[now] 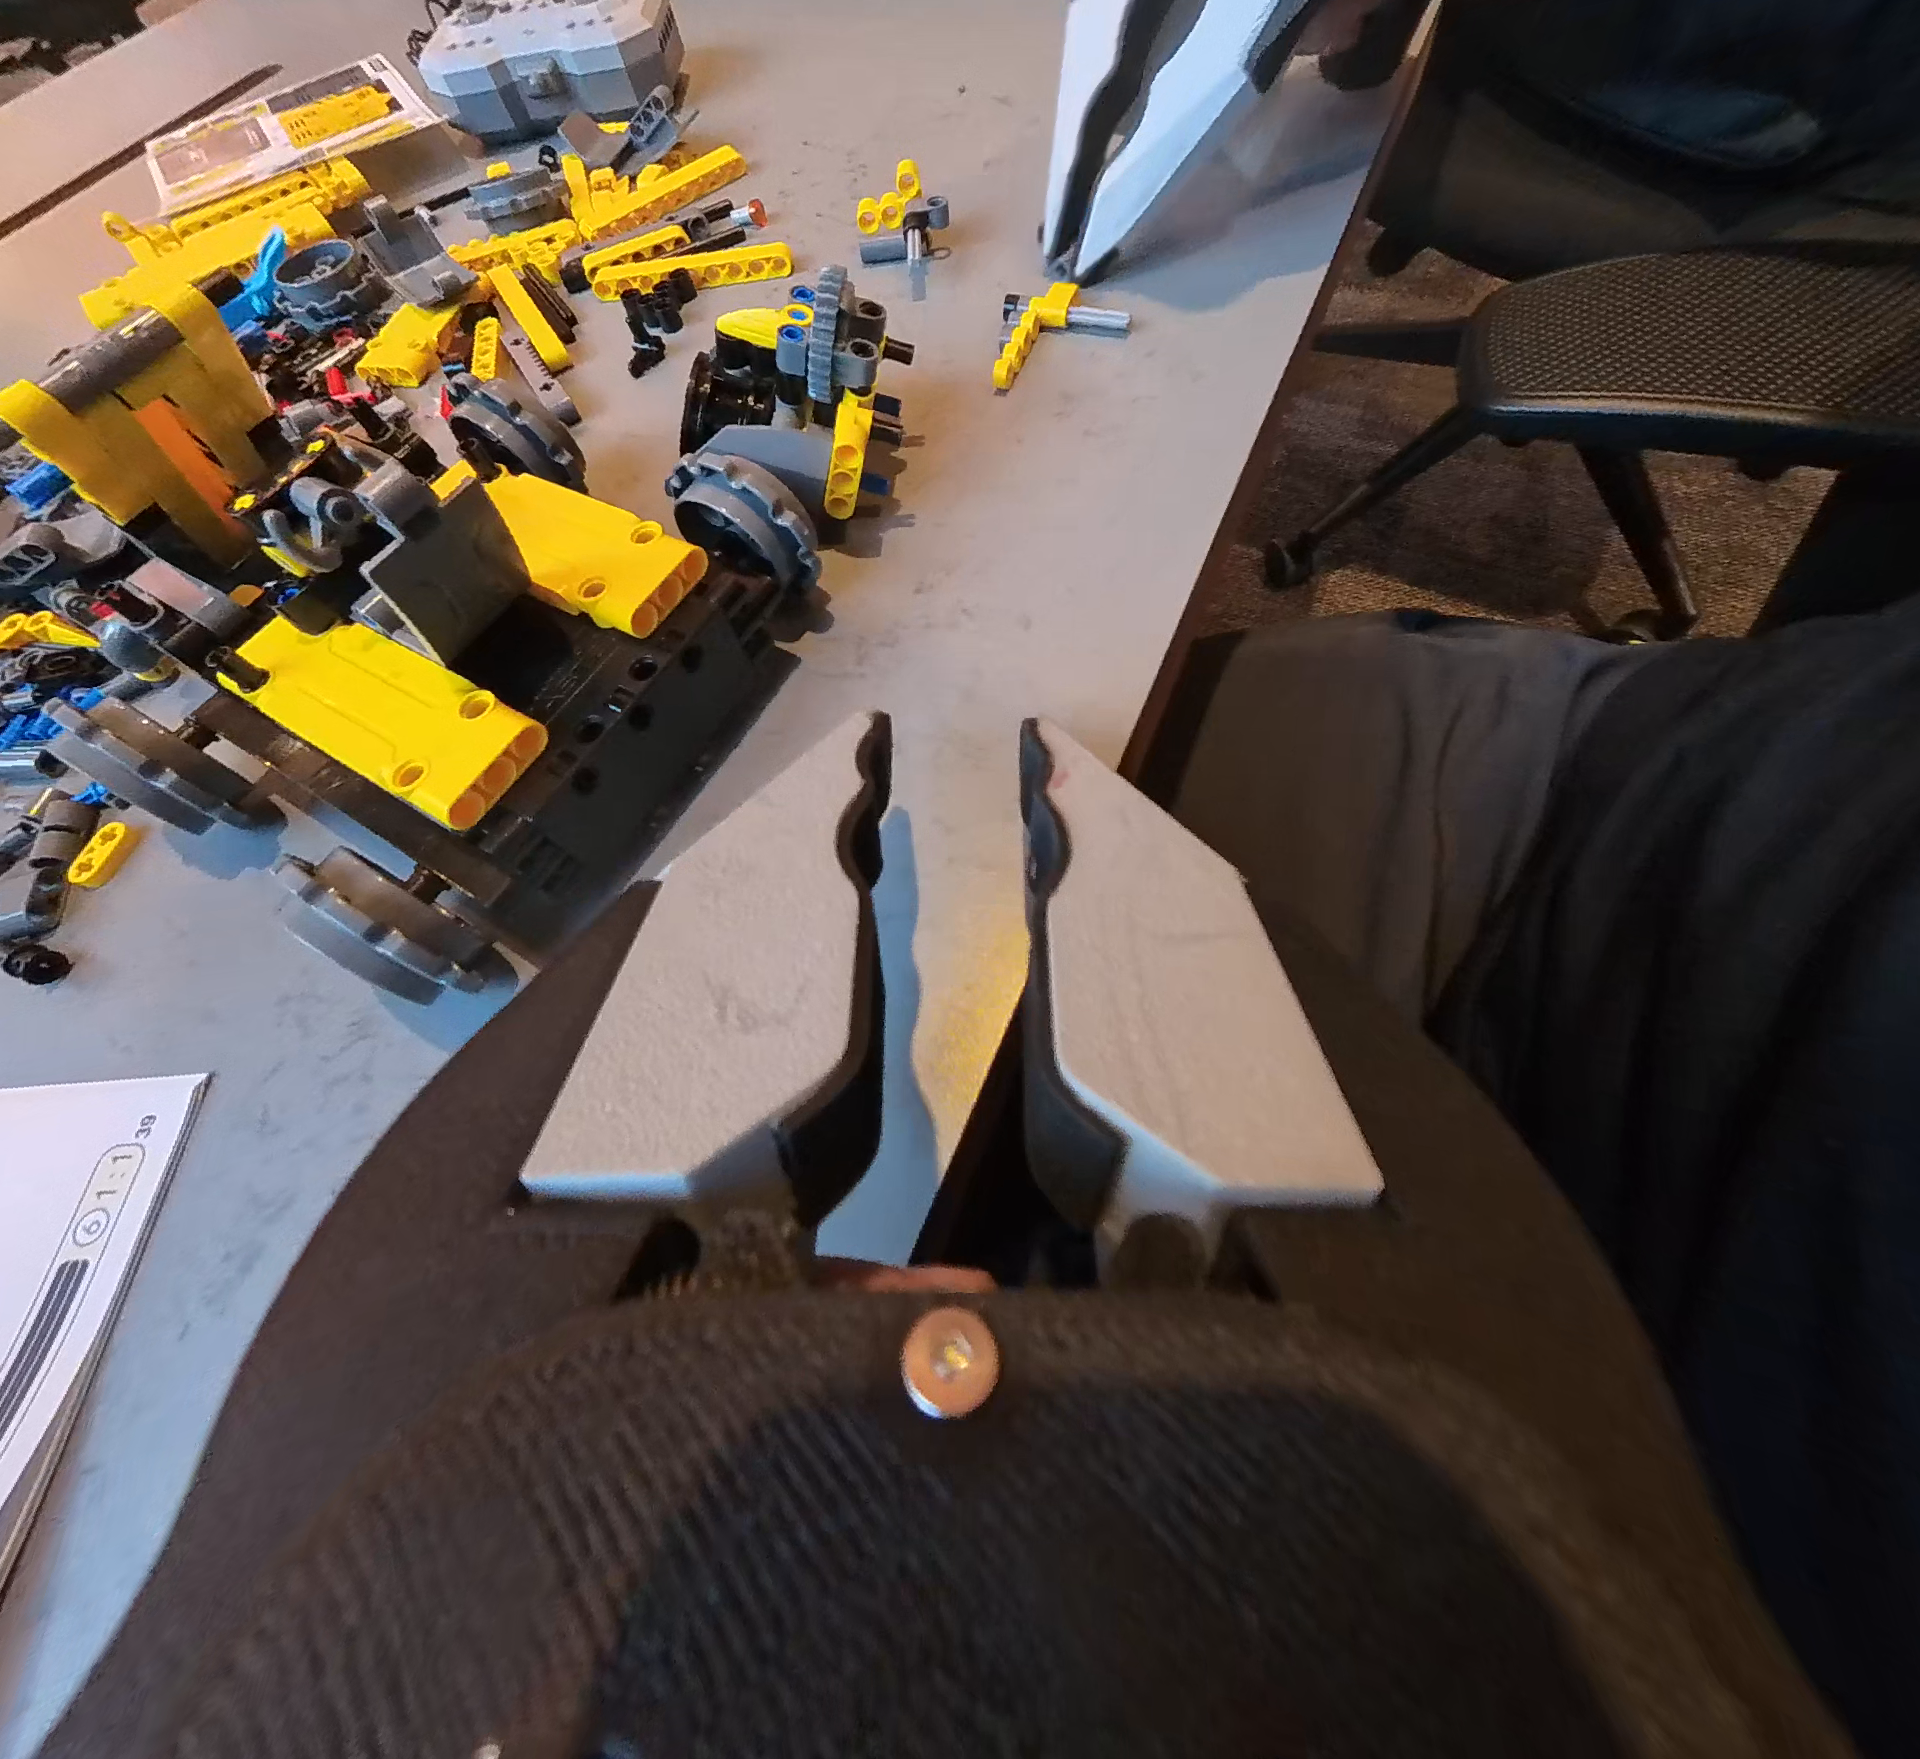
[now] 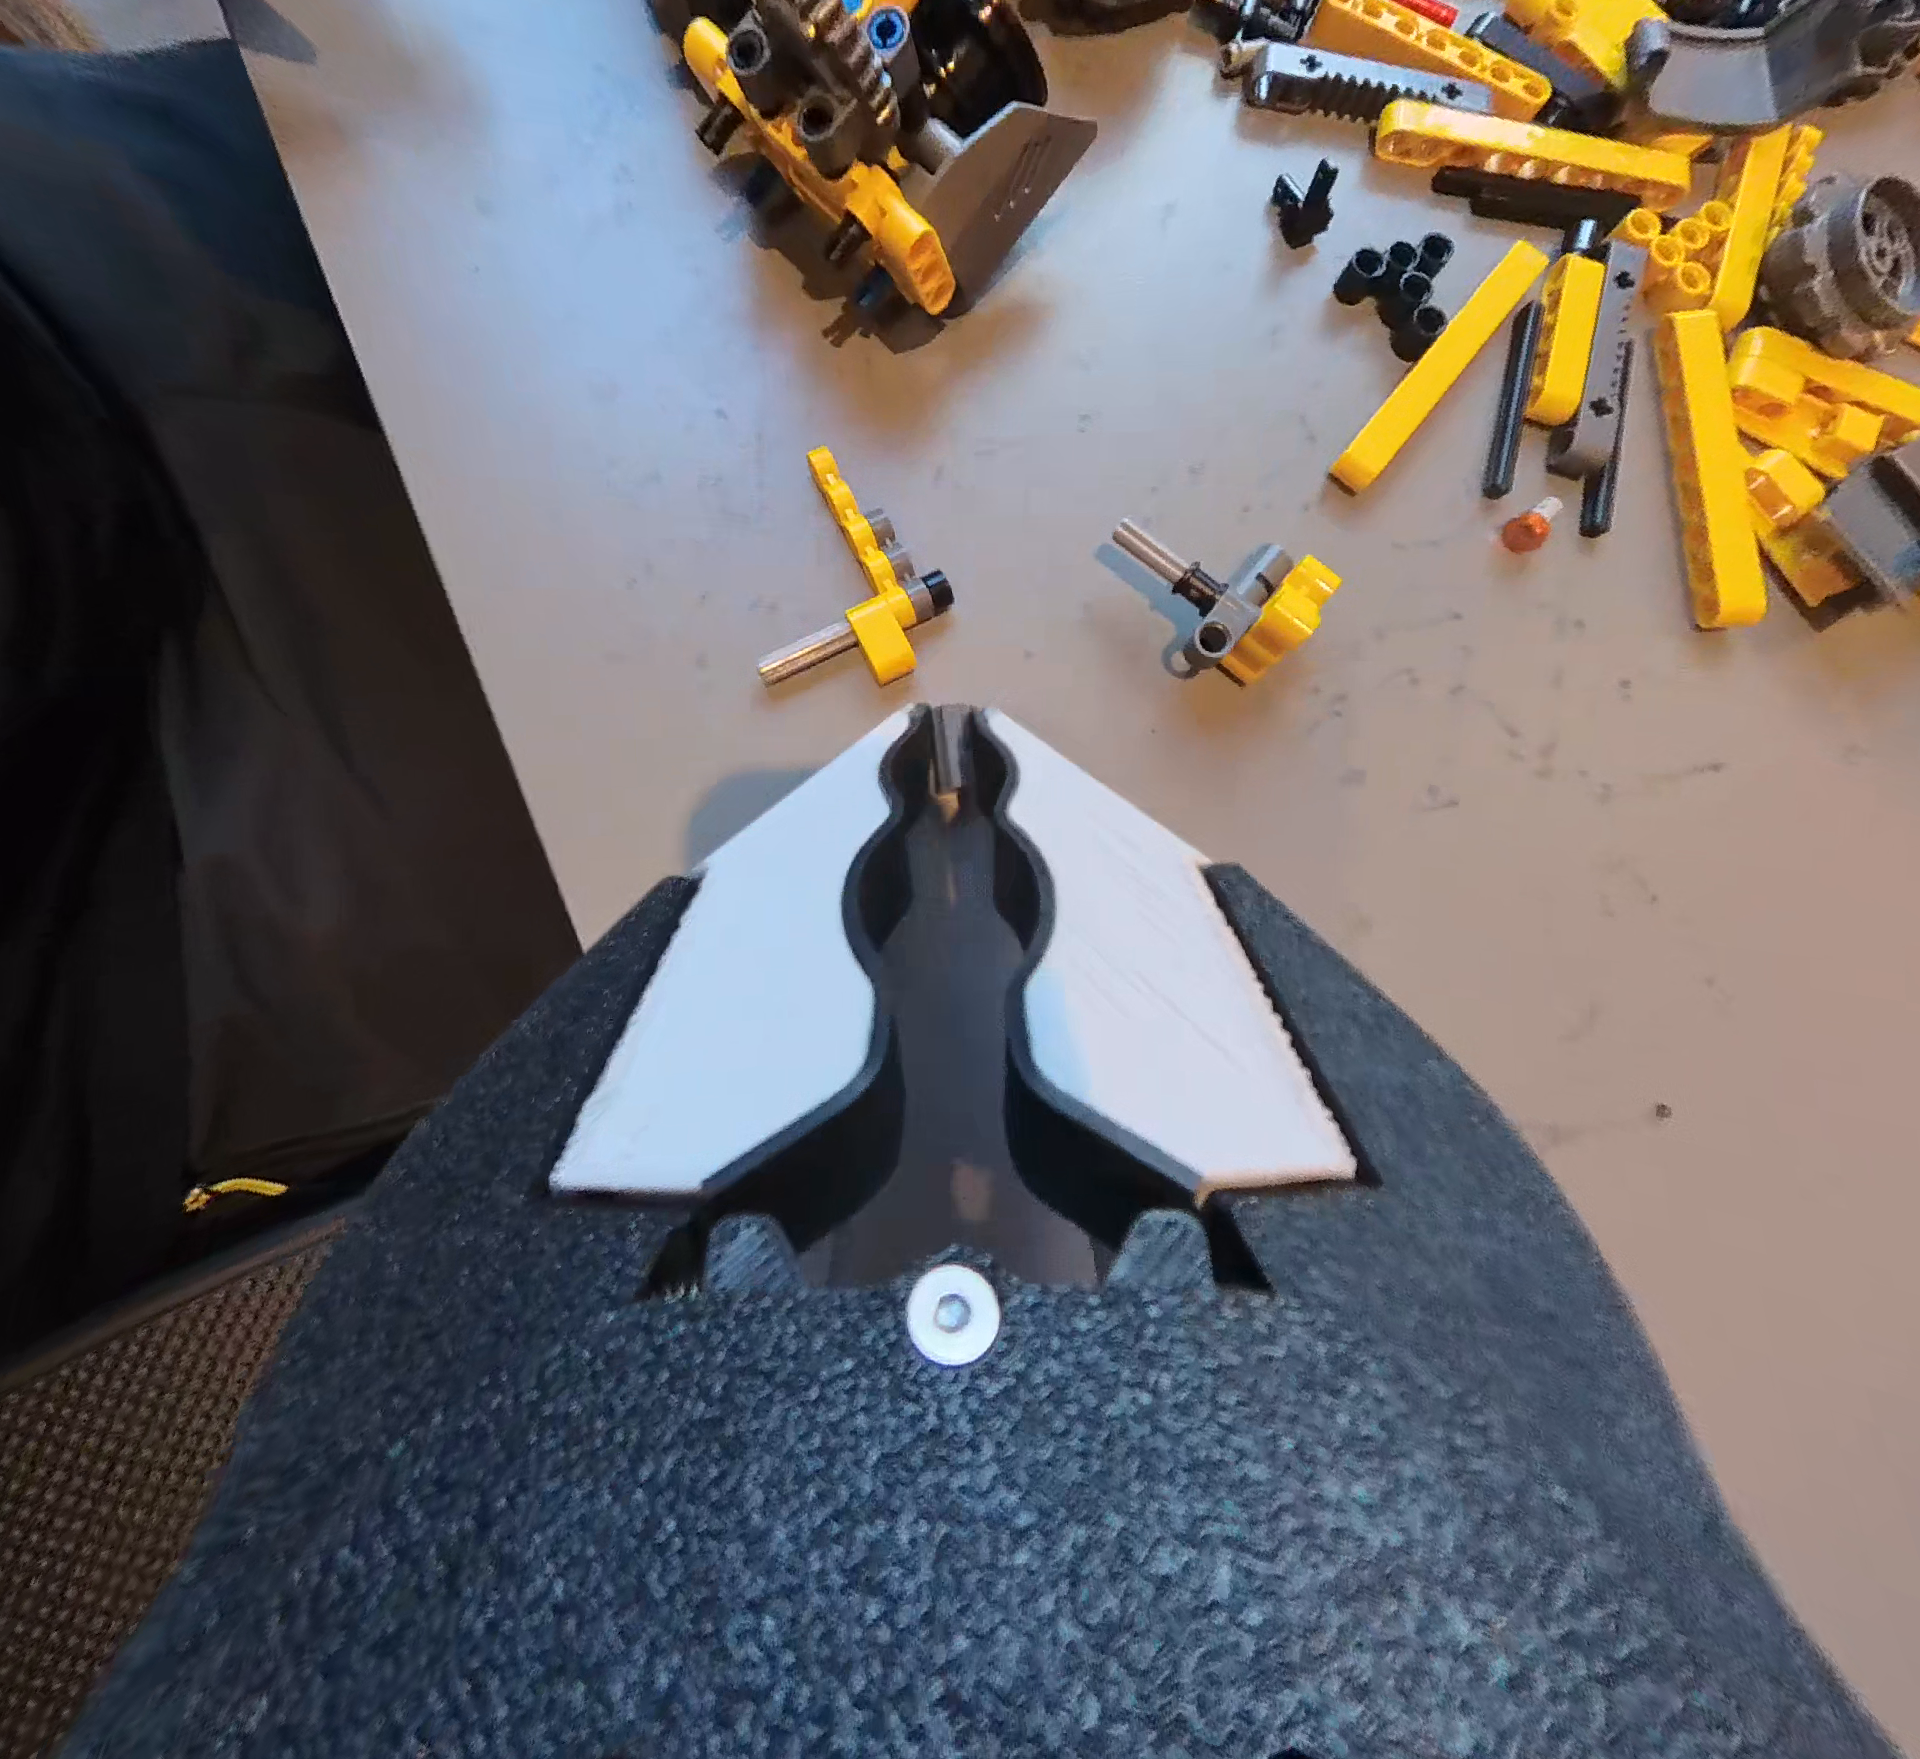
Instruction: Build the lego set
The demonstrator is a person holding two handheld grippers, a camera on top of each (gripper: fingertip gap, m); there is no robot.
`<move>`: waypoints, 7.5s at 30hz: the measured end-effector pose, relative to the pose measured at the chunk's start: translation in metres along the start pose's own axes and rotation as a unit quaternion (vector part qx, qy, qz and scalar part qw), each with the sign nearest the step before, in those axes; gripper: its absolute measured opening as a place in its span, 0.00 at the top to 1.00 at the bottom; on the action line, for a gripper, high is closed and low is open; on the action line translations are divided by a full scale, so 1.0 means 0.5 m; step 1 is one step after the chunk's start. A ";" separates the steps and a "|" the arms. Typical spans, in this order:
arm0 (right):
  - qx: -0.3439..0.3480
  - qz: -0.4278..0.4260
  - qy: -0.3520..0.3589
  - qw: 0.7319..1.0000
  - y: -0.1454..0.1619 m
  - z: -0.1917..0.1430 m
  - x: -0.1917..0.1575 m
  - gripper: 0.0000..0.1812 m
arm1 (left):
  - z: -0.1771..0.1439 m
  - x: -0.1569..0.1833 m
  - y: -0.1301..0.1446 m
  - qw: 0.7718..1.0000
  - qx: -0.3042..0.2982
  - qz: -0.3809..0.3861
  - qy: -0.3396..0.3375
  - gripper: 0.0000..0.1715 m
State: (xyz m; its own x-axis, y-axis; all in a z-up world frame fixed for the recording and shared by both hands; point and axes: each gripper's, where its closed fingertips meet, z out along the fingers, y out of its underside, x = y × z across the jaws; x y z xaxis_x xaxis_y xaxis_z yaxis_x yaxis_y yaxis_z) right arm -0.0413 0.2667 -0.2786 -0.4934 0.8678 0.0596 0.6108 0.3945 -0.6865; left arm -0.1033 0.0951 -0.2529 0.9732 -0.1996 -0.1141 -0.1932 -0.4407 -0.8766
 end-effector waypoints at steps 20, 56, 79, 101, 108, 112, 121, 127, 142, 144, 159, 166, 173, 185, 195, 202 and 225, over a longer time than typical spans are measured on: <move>0.172 0.074 0.087 0.978 -0.067 -0.076 0.104 0.89 | -0.066 -0.038 0.016 0.997 0.043 -0.021 -0.053 0.83; 0.217 0.031 0.269 0.938 -0.096 -0.093 0.246 0.89 | -0.066 -0.060 0.027 0.989 0.075 -0.124 0.022 0.74; 0.225 0.018 0.267 0.937 -0.103 -0.095 0.239 0.89 | -0.073 -0.068 0.008 0.983 0.096 -0.152 0.023 0.74; 0.259 0.027 0.269 0.927 -0.111 -0.119 0.240 0.89 | -0.061 -0.058 0.022 0.992 0.072 -0.104 0.001 0.75; 0.253 0.029 0.265 0.930 -0.109 -0.113 0.241 0.89 | -0.056 -0.054 0.028 0.992 0.064 -0.104 0.008 0.75; 0.252 0.027 0.266 0.930 -0.109 -0.113 0.241 0.89 | -0.056 -0.054 0.028 0.992 0.065 -0.104 0.009 0.76; 0.252 0.025 0.265 0.931 -0.110 -0.112 0.239 0.89 | -0.060 -0.057 0.020 0.990 0.073 -0.117 0.011 0.75; 0.243 0.018 0.270 0.931 -0.109 -0.107 0.239 0.89 | -0.098 -0.117 -0.005 0.981 0.094 -0.165 -0.040 0.75; 0.243 0.008 0.271 0.931 -0.112 -0.107 0.234 0.89 | -0.160 -0.353 0.095 0.982 -0.127 -0.097 -0.099 0.79; 0.244 0.008 0.272 0.931 -0.113 -0.108 0.233 0.89 | -0.190 -0.397 0.088 0.981 -0.120 -0.109 -0.106 0.78; 0.230 0.016 0.291 0.929 -0.103 -0.108 0.249 0.90 | -0.232 -0.482 0.088 0.982 -0.121 -0.111 -0.096 0.89; 0.222 0.013 0.292 0.930 -0.101 -0.103 0.250 0.90 | -0.162 -0.451 0.089 0.984 -0.152 -0.085 -0.036 0.90; 0.230 0.012 0.288 0.929 -0.105 -0.106 0.246 0.91 | -0.039 -0.401 0.093 0.977 -0.203 -0.049 0.031 0.90; 0.258 0.014 0.270 0.927 -0.115 -0.117 0.236 0.91 | 0.031 -0.403 0.091 0.968 -0.245 -0.009 0.047 0.91; 0.273 0.021 0.263 0.925 -0.118 -0.125 0.235 0.91 | 0.019 -0.407 0.071 0.968 -0.247 -0.001 0.042 0.96; 0.298 0.021 0.272 0.915 -0.125 -0.148 0.232 0.91 | -0.009 -0.294 -0.133 0.985 -0.163 0.031 0.050 0.97; 0.370 0.075 0.283 0.882 -0.112 -0.220 0.249 0.93 | 0.348 0.119 -0.141 0.966 -0.215 0.072 0.122 0.95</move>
State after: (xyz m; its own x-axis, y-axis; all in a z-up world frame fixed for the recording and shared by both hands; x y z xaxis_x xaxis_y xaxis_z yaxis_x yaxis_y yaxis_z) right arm -0.0689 0.3858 -0.1531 0.0746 0.9879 0.1363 -0.0320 0.1390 -0.9898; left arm -0.0101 0.2665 -0.2791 0.8843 -0.4629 -0.0608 -0.4092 -0.7057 -0.5784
